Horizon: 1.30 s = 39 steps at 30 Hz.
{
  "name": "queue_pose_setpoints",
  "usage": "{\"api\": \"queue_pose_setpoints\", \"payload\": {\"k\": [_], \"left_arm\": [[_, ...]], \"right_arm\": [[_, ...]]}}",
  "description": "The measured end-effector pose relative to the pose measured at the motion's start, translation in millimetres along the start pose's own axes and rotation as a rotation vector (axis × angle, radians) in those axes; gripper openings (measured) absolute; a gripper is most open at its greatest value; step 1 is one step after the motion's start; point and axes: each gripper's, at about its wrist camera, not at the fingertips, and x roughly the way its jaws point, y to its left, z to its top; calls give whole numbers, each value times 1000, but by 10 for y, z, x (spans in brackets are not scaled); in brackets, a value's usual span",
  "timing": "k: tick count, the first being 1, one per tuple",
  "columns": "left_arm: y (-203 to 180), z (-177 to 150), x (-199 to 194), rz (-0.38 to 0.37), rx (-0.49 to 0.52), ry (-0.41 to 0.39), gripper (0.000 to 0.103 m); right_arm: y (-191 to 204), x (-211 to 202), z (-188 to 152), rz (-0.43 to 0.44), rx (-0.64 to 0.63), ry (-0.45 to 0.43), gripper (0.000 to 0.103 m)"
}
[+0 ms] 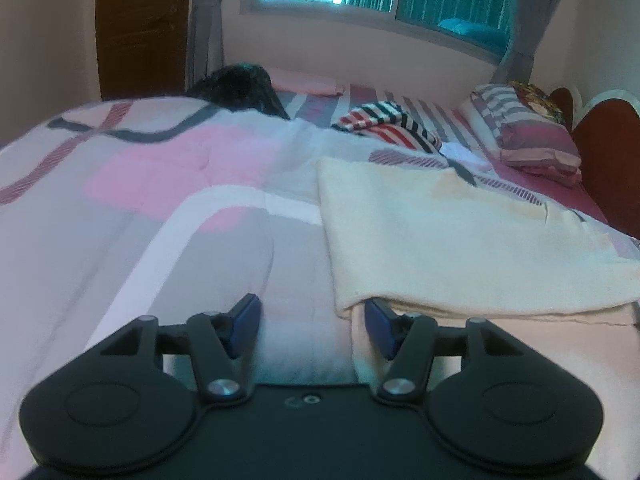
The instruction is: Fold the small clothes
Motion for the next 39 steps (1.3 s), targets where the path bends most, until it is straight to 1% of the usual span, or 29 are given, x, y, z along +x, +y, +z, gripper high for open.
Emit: {"api": "queue_pose_setpoints", "payload": {"k": [6,8,10,11,13,14,15,16,17,19,21,23,25,26,27,29,30,31,32,33,35,36,38,39], "left_arm": [[21,7,16,-15,30,9,58],[-10,13,7,-9,76,17,58],[-53,7,-63,-1,133,-3,65],[-73,-4,-119,-3,152,-25,66],[-142,-2,-227,-26,181,-78,66],[-207,13,-254,-49,189,-101,65],[-300,38,-250,-83,196,-112,65],[-397,59,-216,-109,201,-110,63],[-542,82,-148,-134,210,-94,62],[-800,80,-37,-149,246,-77,61],[-1028,63,35,-158,281,-63,62],[-1086,36,60,-174,288,-71,72],[-998,30,96,-153,285,-69,73],[-890,25,124,-125,275,-60,73],[-752,19,164,-97,260,-40,72],[-501,36,186,-101,195,-29,73],[-461,59,193,-113,189,-17,72],[-484,102,186,-108,211,-11,71],[-530,155,158,-94,232,-29,68],[-573,220,131,-91,248,-64,69],[-627,376,170,-81,260,-106,72],[-662,464,230,-72,259,-108,72],[-710,612,411,-73,256,-91,72],[-724,677,517,-75,251,-73,70]], "right_arm": [[-73,54,-140,-20,6,37,4],[-87,94,-182,-26,11,49,4],[-99,134,-214,-45,2,58,4],[-104,155,-226,-86,-9,61,4],[-88,133,-221,-253,-36,29,6],[-64,70,-211,-297,-32,-11,12],[-40,10,-204,-262,-11,-43,13],[13,-6,-201,-188,15,-45,13],[139,47,-208,-118,11,-9,13],[526,209,-295,-34,-79,54,13],[840,338,-415,38,-150,89,13],[1027,415,-539,46,-218,96,13],[974,413,-573,40,-227,86,13],[858,386,-570,23,-212,83,13],[715,366,-554,-19,-196,77,13],[371,288,-532,-101,-123,69,13],[245,273,-524,-118,-76,72,13],[126,252,-501,-118,-29,60,13],[80,236,-463,-123,-3,38,13],[70,229,-421,-129,10,11,13],[146,281,-317,-107,8,-12,13],[229,345,-285,-86,-4,-10,13],[446,548,-174,-32,-48,5,13],[548,646,-139,-9,-75,11,13]]}}
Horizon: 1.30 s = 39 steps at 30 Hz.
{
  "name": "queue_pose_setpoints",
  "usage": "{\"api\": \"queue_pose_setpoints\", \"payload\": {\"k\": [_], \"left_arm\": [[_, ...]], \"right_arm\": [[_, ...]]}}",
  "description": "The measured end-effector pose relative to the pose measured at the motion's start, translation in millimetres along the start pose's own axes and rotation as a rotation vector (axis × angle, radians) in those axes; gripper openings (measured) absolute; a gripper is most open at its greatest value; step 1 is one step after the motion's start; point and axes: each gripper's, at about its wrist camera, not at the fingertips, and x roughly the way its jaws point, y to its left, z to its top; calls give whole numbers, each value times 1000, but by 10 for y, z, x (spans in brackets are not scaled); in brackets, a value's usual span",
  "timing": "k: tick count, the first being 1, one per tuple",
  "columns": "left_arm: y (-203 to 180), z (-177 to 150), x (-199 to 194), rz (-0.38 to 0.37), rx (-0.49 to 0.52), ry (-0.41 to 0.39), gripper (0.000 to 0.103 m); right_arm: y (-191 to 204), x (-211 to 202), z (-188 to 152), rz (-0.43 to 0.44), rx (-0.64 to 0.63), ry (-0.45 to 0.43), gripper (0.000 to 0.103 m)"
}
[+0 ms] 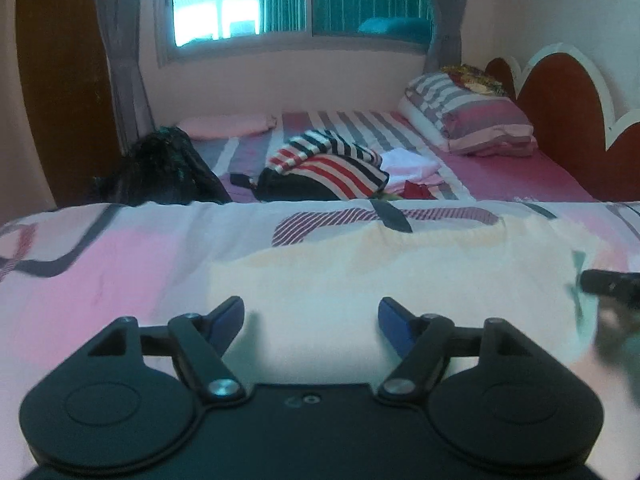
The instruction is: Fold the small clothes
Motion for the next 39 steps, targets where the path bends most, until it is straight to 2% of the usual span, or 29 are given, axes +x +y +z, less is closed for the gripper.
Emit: {"api": "queue_pose_setpoints", "payload": {"k": [2,5,8,10,12,14,17,20,21,23,24,25,26,27,29,30,33,35,37,39], "left_arm": [[37,79,165,9,-13,28,66],[124,108,208,13,-14,23,66],[274,79,223,-1,-63,15,66],[296,66,276,-8,-92,24,66],[225,50,322,-13,-81,36,66],[96,38,341,-26,-54,37,67],[-78,16,334,-47,-5,31,72],[-37,-50,389,-24,24,35,78],[38,-81,402,-21,14,32,79],[226,-130,370,-45,-39,22,79],[266,-139,348,-38,-41,21,79],[268,-144,319,-28,-34,20,77],[252,-136,271,-11,-33,16,73],[224,-137,193,3,-32,1,69],[163,-163,35,-9,-28,-32,70],[119,-191,-47,-13,-27,-40,70],[14,-317,-197,-54,-39,-43,72],[-76,-427,-183,-38,-3,-12,72],[-97,-528,-180,-19,3,-4,73],[-81,-504,-228,-9,-3,8,73]], "right_arm": [[156,152,104,0,-35,13,13],[200,92,258,-38,0,-52,13],[265,-95,347,-71,-34,-182,13],[313,-121,362,-46,-21,-225,13],[380,72,355,33,-29,-153,13],[465,430,276,88,-36,-11,13],[569,746,101,110,-58,75,13],[506,719,6,124,-82,48,13],[391,690,25,96,-54,32,13],[-3,575,48,-95,23,-7,13],[-242,516,47,-149,100,-14,13],[-425,446,31,-132,171,-15,12],[-575,406,35,-74,216,-3,12],[-625,348,59,-58,219,4,13],[-587,188,108,-96,148,-36,13],[-591,102,123,-83,126,-57,13],[-697,-163,50,-90,148,-88,13],[-709,-171,-12,-76,168,-46,13],[-662,-202,-136,-76,135,34,13],[-584,-345,-235,-95,87,25,14]]}}
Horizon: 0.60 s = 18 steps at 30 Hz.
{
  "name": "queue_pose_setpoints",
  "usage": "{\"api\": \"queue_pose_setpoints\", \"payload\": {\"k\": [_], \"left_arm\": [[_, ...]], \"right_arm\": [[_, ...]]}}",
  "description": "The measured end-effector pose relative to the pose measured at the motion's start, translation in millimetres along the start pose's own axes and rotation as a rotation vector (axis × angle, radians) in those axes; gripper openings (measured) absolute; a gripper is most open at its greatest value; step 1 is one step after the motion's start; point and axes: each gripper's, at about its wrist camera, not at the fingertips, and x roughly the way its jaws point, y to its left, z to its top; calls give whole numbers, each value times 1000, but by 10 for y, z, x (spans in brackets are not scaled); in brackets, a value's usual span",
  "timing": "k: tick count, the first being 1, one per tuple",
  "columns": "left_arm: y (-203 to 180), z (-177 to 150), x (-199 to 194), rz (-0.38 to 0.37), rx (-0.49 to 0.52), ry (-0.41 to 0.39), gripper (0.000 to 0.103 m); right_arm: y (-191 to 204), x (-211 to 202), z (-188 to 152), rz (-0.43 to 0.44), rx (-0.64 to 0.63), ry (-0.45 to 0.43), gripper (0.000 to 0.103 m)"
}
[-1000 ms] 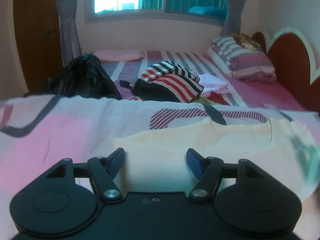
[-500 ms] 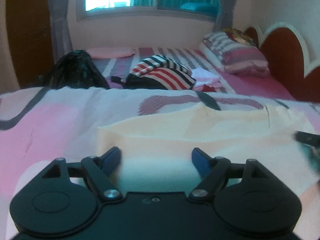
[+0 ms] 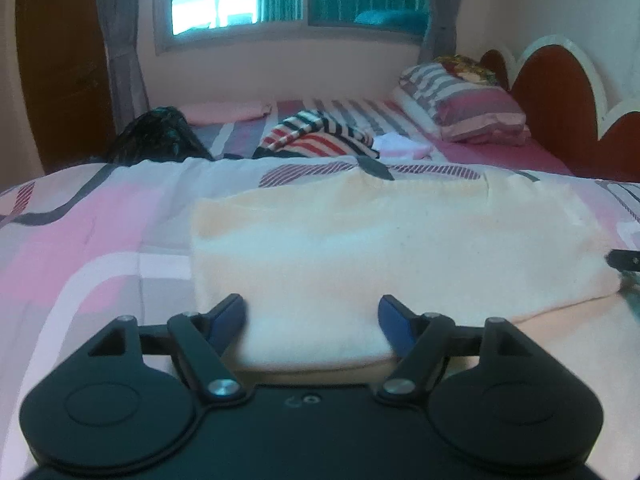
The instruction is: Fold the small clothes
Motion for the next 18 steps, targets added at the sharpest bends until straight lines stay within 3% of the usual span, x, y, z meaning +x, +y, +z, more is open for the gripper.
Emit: {"api": "queue_pose_setpoints", "payload": {"k": [2,3,4,7,9,13,14,16,18], "left_arm": [[-39,17,-70,14,34,-13,73],[-53,11,-78,10,48,-12,73],[-58,-4,-61,9,52,-2,73],[-17,-51,-42,-2,11,4,74],[6,-51,-46,-4,-8,7,75],[-22,-70,-46,0,2,3,75],[-27,-72,-43,1,2,3,75],[-30,-65,-38,1,2,5,76],[-35,-59,-43,2,4,7,76]], "right_arm": [[-3,-97,-19,-11,10,-11,21],[-15,-130,-19,-1,29,-22,36],[-37,-123,-37,10,36,-24,43],[4,-29,-36,33,6,14,47],[23,-5,-40,15,-19,12,34],[34,32,-35,-22,-60,5,33],[30,47,-41,-6,-64,11,31],[16,103,-33,52,-64,41,12],[-40,145,15,107,-31,57,7]]}}
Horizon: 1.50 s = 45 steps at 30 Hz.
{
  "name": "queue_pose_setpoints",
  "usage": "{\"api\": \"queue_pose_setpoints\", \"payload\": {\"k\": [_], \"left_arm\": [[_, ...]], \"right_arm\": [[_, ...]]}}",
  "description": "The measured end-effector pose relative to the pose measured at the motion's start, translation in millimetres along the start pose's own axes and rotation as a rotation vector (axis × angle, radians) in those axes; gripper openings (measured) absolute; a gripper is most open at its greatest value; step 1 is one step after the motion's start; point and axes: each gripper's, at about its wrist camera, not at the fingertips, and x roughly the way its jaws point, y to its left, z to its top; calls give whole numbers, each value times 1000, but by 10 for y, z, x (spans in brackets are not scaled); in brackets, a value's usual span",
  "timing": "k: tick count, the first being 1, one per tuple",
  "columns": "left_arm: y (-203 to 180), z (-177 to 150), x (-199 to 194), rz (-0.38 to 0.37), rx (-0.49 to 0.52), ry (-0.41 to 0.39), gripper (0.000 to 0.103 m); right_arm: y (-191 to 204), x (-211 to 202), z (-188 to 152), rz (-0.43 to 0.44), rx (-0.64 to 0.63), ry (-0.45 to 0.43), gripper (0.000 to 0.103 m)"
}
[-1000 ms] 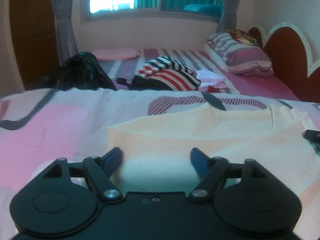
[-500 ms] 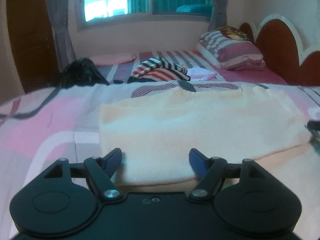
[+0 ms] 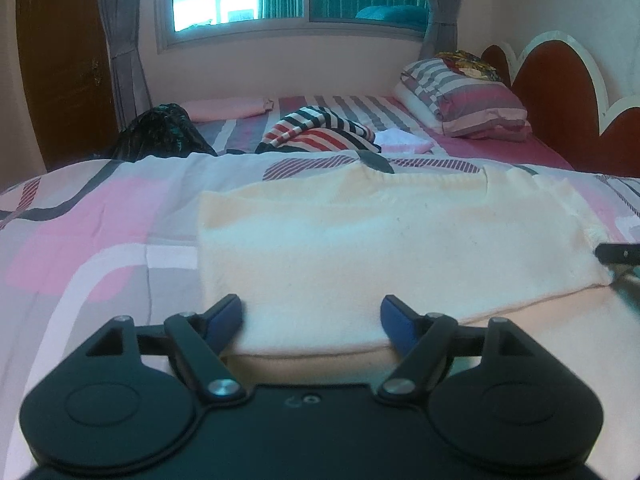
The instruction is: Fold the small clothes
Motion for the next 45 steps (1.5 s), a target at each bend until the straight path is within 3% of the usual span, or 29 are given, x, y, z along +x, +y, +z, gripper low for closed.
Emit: {"api": "queue_pose_setpoints", "payload": {"k": [5,7,9,11,12,15,17,18,21,26,31,32,33,34,42,45], "left_arm": [[-5,-28,-7,-2,6,-8,76],[0,-33,5,-3,4,-6,77],[12,-25,-10,-5,1,-1,77],[1,-6,-78,4,5,-14,74],[-20,0,-114,-3,9,-28,74],[-136,28,-108,-28,13,-32,75],[-199,19,-6,-12,28,8,78],[-199,10,13,-5,26,13,79],[-164,29,-39,-5,29,20,79],[-71,-14,-26,-17,3,26,81],[-78,-40,-21,-19,4,18,82],[-76,-37,-21,-19,5,17,82],[-77,-38,-25,-18,6,17,82],[-81,-35,-29,-16,8,18,82],[-76,-7,-55,-8,8,22,82],[-56,-19,-87,0,12,5,79]], "right_arm": [[49,-177,126,-36,-84,-120,7],[21,-64,107,-73,-95,-87,8],[13,101,48,-109,-127,-11,18],[53,0,54,-176,-124,-60,38],[88,-92,51,-196,-118,-105,38],[279,-215,1,-100,-148,-152,38],[415,-87,-80,-98,-221,-100,38],[410,67,-110,-129,-214,-13,38],[423,81,-105,-143,-227,17,37],[294,-65,-24,-178,-155,-98,38],[56,100,-45,-168,-73,-35,38],[44,87,-36,-161,-81,-35,36],[44,61,-28,-155,-86,-32,17],[43,35,-20,-137,-89,-26,8],[102,-71,-30,-132,-118,22,6],[161,-212,30,-109,-113,-1,6]]}}
